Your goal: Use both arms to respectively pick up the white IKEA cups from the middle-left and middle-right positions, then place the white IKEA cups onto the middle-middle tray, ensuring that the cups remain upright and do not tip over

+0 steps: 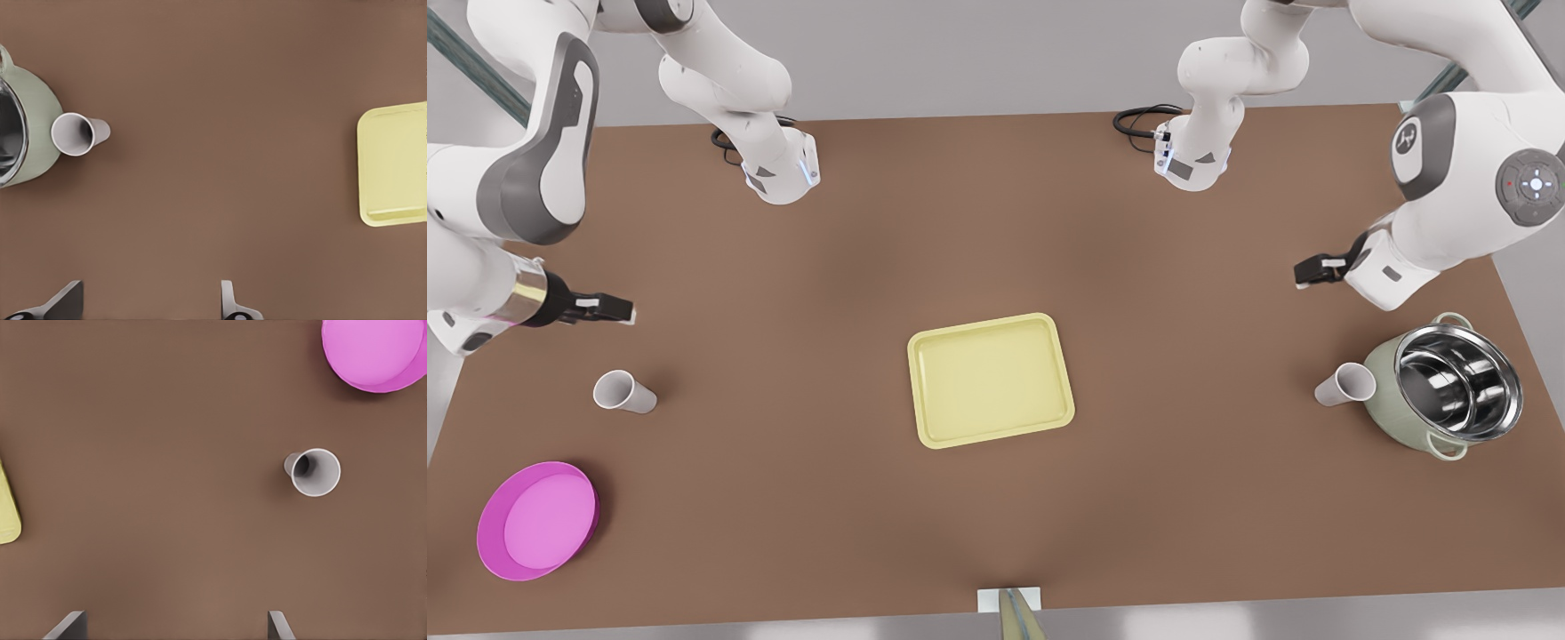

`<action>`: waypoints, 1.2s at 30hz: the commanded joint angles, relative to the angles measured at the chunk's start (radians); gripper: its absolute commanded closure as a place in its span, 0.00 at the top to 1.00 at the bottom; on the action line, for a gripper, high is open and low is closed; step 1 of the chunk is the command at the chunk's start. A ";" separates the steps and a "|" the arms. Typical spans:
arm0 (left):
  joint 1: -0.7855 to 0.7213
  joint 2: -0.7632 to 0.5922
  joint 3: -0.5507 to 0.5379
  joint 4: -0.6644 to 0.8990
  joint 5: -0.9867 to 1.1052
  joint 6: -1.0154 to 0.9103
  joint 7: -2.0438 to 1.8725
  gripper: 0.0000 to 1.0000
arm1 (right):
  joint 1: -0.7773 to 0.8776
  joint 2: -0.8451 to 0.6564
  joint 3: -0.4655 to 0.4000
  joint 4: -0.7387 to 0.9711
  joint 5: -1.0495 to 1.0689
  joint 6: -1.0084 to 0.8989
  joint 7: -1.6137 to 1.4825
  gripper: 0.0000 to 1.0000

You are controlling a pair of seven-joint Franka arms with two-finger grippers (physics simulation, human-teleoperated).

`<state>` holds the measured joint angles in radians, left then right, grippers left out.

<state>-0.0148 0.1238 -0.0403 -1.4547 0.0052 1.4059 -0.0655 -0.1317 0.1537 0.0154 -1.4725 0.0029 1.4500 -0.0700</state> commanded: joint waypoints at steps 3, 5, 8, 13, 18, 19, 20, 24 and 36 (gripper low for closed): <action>0.005 0.059 0.003 -0.001 0.006 0.094 0.023 1.00 | 0.004 0.020 0.003 0.003 -0.047 0.056 -0.056 1.00; 0.053 0.265 0.003 0.042 0.019 0.284 0.024 1.00 | -0.034 0.104 -0.005 0.012 -0.050 0.092 -0.080 1.00; 0.136 0.444 0.005 0.099 0.021 0.464 0.098 1.00 | -0.129 0.239 -0.005 0.012 -0.061 0.205 -0.120 1.00; 0.217 0.534 0.005 0.096 0.018 0.571 0.144 1.00 | -0.244 0.400 -0.003 0.012 -0.046 0.365 -0.188 1.00; 0.242 0.499 0.031 -0.015 0.015 0.568 0.144 1.00 | -0.258 0.448 -0.005 0.009 -0.081 0.570 -0.358 1.00; 0.242 0.499 0.034 -0.050 0.015 0.568 0.142 1.00 | -0.272 0.454 -0.005 0.000 -0.093 0.586 -0.358 1.00; 0.242 0.499 0.034 -0.067 0.013 0.571 0.142 1.00 | -0.276 0.457 -0.005 -0.008 -0.112 0.586 -0.363 1.00; 0.240 0.501 0.048 -0.145 0.013 0.643 0.139 1.00 | -0.315 0.426 -0.002 -0.133 -0.103 0.720 -0.369 1.00; 0.240 0.528 0.048 -0.151 0.016 0.663 0.136 0.62 | -0.355 0.394 0.001 -0.324 -0.004 0.908 -0.366 1.00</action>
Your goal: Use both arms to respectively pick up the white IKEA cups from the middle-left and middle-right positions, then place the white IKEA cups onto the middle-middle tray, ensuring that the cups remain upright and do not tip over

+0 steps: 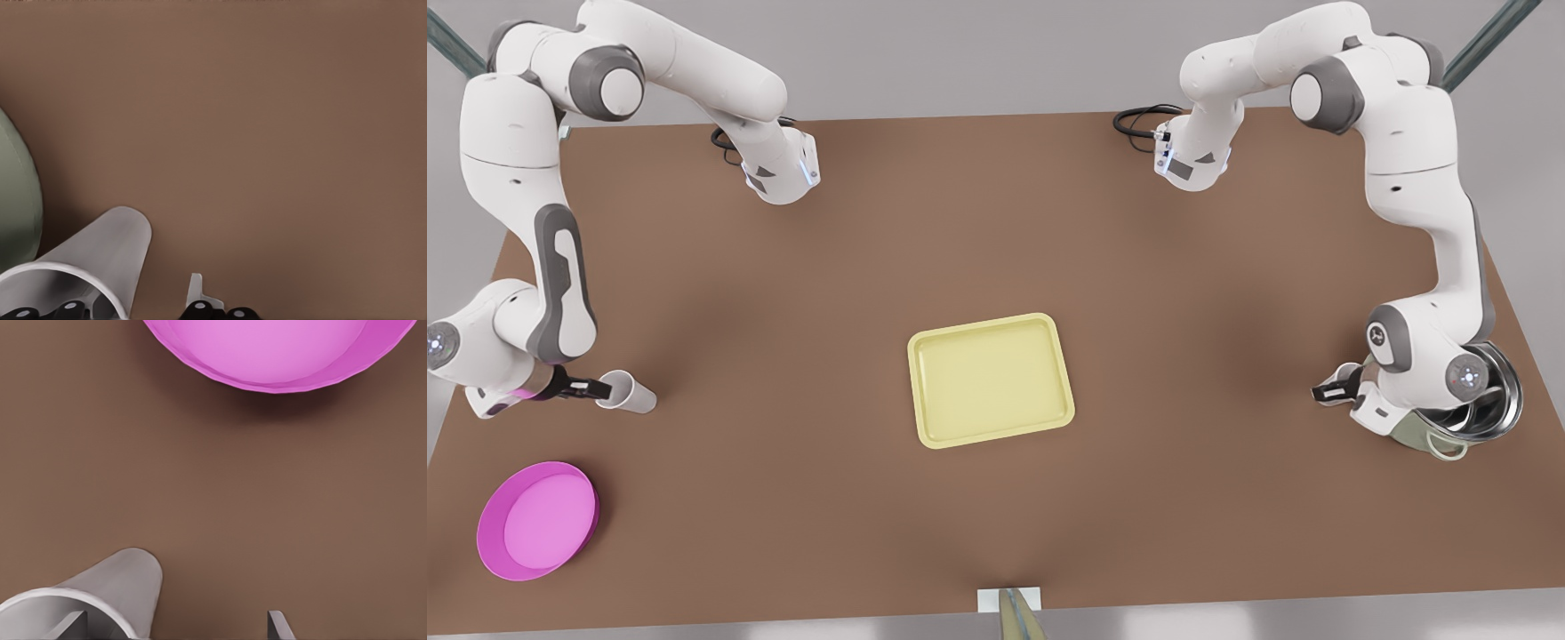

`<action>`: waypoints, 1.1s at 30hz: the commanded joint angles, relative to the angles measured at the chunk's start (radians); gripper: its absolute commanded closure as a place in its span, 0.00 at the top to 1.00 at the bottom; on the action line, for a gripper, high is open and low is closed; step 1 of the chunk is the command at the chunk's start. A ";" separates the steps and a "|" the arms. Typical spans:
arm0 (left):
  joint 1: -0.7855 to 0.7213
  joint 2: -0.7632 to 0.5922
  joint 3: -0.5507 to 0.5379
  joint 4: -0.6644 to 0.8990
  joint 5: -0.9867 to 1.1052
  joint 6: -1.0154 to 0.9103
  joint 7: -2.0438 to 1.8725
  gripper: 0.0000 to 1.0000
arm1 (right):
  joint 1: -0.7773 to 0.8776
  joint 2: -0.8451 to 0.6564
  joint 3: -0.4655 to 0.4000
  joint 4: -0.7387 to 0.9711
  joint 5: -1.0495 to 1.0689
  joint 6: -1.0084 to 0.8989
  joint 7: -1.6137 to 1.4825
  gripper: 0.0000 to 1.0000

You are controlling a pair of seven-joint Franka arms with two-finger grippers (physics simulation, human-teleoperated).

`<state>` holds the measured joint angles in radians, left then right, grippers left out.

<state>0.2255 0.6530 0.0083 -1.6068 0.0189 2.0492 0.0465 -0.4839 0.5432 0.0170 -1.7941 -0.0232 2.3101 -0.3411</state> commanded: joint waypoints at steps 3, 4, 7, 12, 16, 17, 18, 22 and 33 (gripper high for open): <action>0.000 0.004 0.009 0.002 0.003 0.019 0.026 0.37 | -0.002 0.015 0.001 -0.014 0.031 0.040 -0.093 1.00; 0.000 0.002 0.009 0.004 0.003 0.019 0.024 0.31 | -0.001 0.023 0.001 -0.014 0.031 0.040 -0.090 1.00; -0.003 -0.012 0.007 0.007 0.003 0.019 -0.003 0.21 | 0.001 0.044 0.003 -0.010 0.031 0.040 -0.088 1.00; -0.225 -0.096 0.001 0.051 0.003 -0.096 -0.292 0.21 | 0.004 0.044 0.003 -0.005 0.029 0.035 -0.107 0.32; -0.563 -0.095 -0.004 0.192 0.009 -0.195 -0.595 0.21 | 0.022 0.035 0.004 0.001 0.029 0.015 -0.108 0.21; -0.666 -0.092 -0.004 0.200 0.021 -0.196 -0.701 0.21 | 0.027 0.034 0.004 0.004 0.029 0.006 -0.107 0.21; -0.744 -0.079 -0.004 0.211 0.021 -0.182 -0.844 0.21 | 0.030 0.032 0.011 0.010 0.029 -0.003 -0.102 0.21; -0.876 0.007 -0.004 0.294 0.024 -0.087 -1.077 0.21 | 0.038 0.006 0.158 0.147 0.163 -0.268 -0.090 0.21; -0.908 0.152 -0.025 0.286 0.018 0.029 -1.091 0.21 | 0.498 0.087 0.291 0.343 0.140 -0.229 0.827 0.21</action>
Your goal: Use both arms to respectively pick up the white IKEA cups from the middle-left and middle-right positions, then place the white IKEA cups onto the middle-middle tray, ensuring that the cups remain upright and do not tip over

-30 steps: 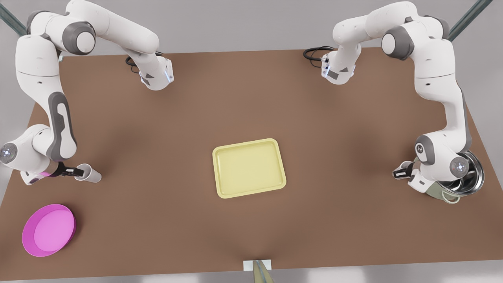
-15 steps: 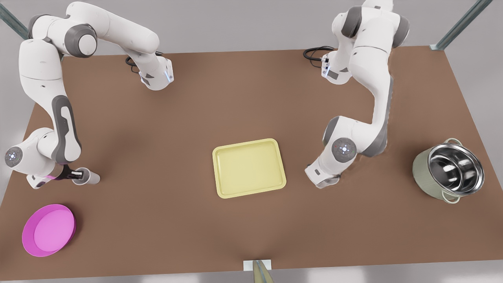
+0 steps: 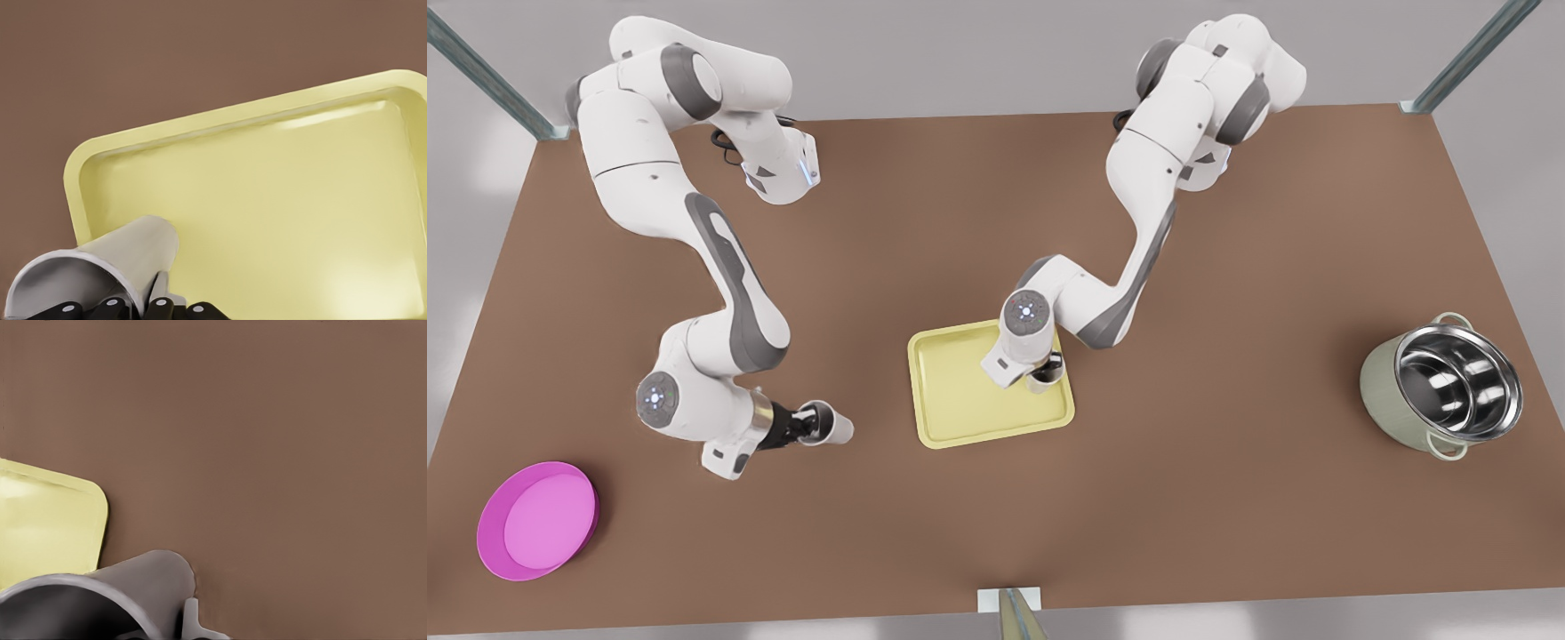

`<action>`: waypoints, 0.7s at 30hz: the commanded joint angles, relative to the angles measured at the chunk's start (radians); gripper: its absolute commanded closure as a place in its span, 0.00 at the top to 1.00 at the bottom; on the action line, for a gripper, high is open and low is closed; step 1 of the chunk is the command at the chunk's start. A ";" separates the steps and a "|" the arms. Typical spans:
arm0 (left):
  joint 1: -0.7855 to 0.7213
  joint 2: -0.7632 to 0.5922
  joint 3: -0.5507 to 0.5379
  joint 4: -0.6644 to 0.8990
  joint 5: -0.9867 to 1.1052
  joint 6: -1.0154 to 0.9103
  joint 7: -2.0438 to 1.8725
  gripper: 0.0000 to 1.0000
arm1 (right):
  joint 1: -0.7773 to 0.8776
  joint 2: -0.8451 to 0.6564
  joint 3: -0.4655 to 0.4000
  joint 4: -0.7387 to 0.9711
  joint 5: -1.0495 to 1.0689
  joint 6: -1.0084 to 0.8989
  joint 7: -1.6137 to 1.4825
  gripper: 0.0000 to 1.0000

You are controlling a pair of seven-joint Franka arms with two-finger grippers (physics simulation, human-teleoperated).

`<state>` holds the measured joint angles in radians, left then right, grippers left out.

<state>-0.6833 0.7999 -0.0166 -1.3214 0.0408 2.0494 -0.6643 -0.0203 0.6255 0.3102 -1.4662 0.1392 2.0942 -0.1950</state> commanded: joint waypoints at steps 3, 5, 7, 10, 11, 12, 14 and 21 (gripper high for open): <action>-0.001 0.013 0.000 0.001 -0.002 0.041 -0.382 0.35 | 0.141 0.031 -0.003 0.056 -0.092 0.000 0.902 0.21; 0.001 0.019 0.000 0.001 -0.001 0.041 -0.380 0.89 | 0.209 0.033 -0.002 0.053 -0.160 0.020 0.996 0.21; -0.001 0.019 0.001 0.001 0.001 0.041 -0.379 1.00 | 0.261 0.065 -0.002 0.053 -0.187 0.058 1.129 0.21; 0.002 0.016 0.001 0.002 0.001 0.037 -0.379 1.00 | 0.286 0.089 0.000 0.049 -0.182 0.098 1.177 0.21; 0.004 0.015 0.001 0.002 -0.001 0.035 -0.379 1.00 | 0.292 0.091 0.000 0.049 -0.179 0.098 1.177 0.21; 0.002 0.013 0.001 0.002 -0.001 0.034 -0.382 1.00 | 0.292 0.095 0.000 0.049 -0.179 0.098 1.177 0.21; 0.004 -0.004 0.001 0.002 -0.007 0.026 -0.385 1.00 | 0.303 0.108 0.000 0.049 -0.179 0.099 1.178 0.21; 0.043 -0.180 -0.009 0.008 -0.033 -0.305 -0.382 1.00 | 0.326 0.155 0.006 0.067 -0.171 0.115 1.178 0.21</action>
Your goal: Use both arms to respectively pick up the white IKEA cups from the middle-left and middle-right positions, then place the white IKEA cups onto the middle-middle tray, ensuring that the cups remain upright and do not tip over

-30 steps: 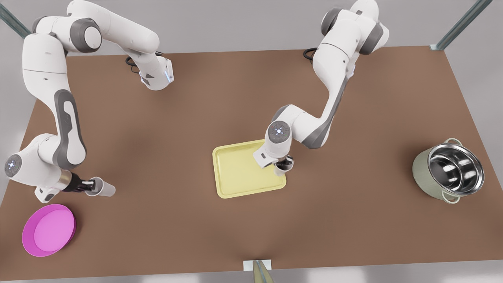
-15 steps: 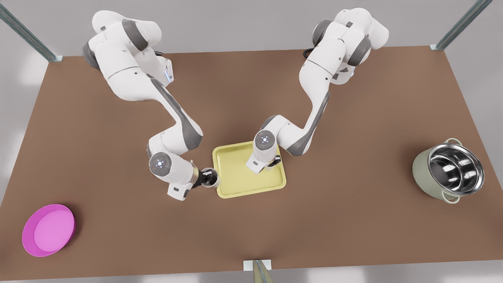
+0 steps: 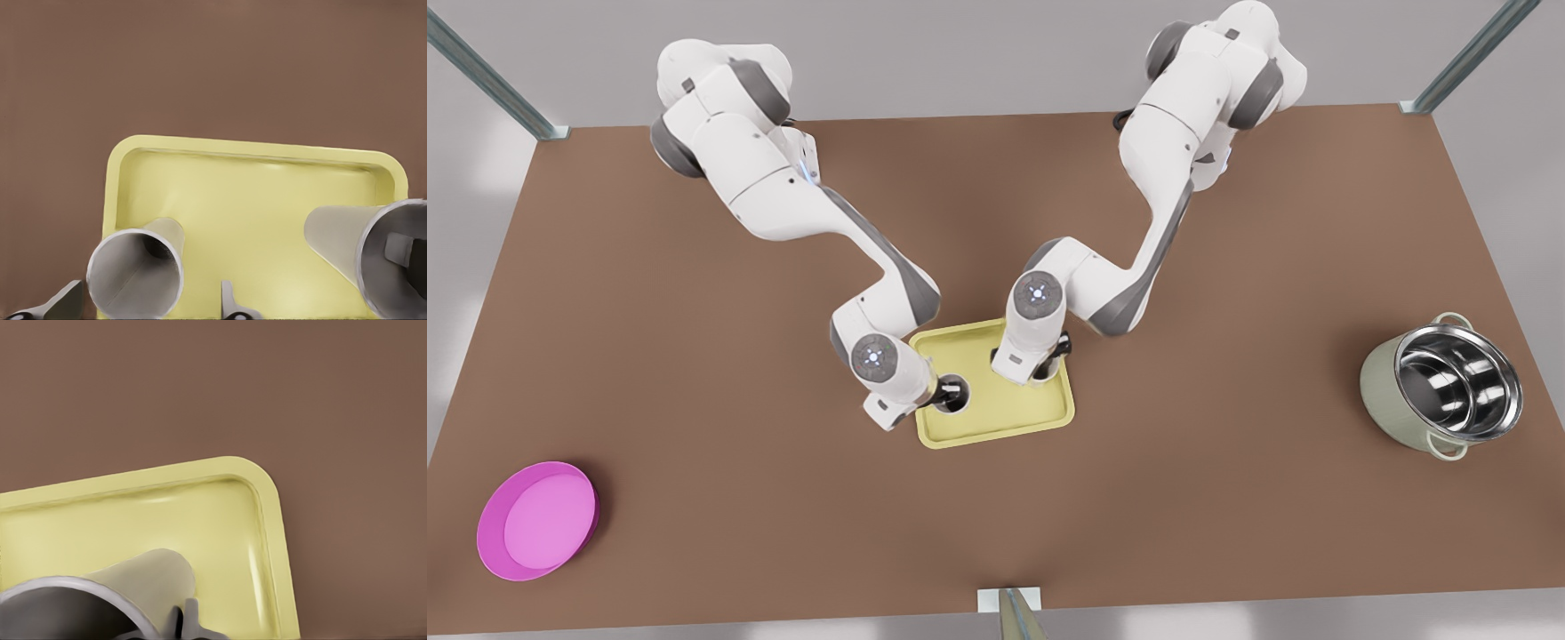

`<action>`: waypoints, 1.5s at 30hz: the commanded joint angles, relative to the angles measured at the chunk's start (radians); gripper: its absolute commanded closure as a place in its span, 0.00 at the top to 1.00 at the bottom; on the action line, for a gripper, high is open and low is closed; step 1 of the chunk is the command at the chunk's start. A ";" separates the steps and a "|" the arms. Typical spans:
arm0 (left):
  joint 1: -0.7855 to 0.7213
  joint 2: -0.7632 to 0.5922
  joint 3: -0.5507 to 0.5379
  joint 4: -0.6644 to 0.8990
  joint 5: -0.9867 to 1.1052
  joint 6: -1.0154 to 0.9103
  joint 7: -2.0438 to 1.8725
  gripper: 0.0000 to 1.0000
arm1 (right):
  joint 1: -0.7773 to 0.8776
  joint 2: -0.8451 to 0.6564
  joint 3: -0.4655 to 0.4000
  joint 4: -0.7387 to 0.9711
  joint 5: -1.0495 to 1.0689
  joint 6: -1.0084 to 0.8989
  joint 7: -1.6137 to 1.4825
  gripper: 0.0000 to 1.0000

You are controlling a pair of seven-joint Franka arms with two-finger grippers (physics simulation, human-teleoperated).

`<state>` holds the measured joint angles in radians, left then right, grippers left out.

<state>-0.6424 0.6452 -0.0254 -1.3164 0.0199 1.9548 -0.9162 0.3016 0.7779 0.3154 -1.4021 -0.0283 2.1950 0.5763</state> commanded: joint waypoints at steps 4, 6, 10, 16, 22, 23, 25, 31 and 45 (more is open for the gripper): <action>0.354 -0.180 -0.002 0.229 0.000 -0.589 0.325 1.00 | 0.007 0.031 0.002 0.009 -0.004 0.017 0.407 0.21; 0.487 -0.217 0.001 0.227 0.083 -0.620 0.810 1.00 | 0.013 0.043 0.004 0.009 -0.004 0.019 0.405 0.21; 0.511 -0.429 0.001 -0.069 0.097 -0.485 0.938 1.00 | 0.016 0.055 0.004 0.003 -0.007 0.039 0.399 0.21; 0.507 -0.432 -0.011 -0.072 0.066 -0.570 0.941 1.00 | 0.011 0.055 0.004 -0.006 -0.010 0.043 0.396 1.00; 0.504 -0.434 -0.014 -0.072 0.067 -0.570 0.938 1.00 | 0.005 0.047 0.004 0.002 -0.007 0.042 0.396 1.00; 0.503 -0.434 -0.016 -0.072 0.069 -0.570 0.938 1.00 | 0.004 0.041 0.004 0.002 -0.007 0.040 0.396 1.00; 0.504 -0.434 -0.022 -0.072 0.071 -0.570 0.936 1.00 | -0.009 0.035 0.007 0.002 -0.007 0.034 0.393 1.00; 0.504 -0.432 -0.022 -0.072 0.071 -0.568 0.936 1.00 | -0.176 -0.052 0.103 0.127 -0.005 -0.135 0.367 1.00; 0.546 -0.426 -0.019 -0.029 -0.046 -0.586 0.945 1.00 | -0.700 -0.402 0.093 0.052 -0.075 -0.710 -0.590 1.00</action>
<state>-0.0956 0.2187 -0.0443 -1.3461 -0.0111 1.3757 -0.0716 -0.3997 0.4175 0.4050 -1.3470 -0.1014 1.7099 0.5508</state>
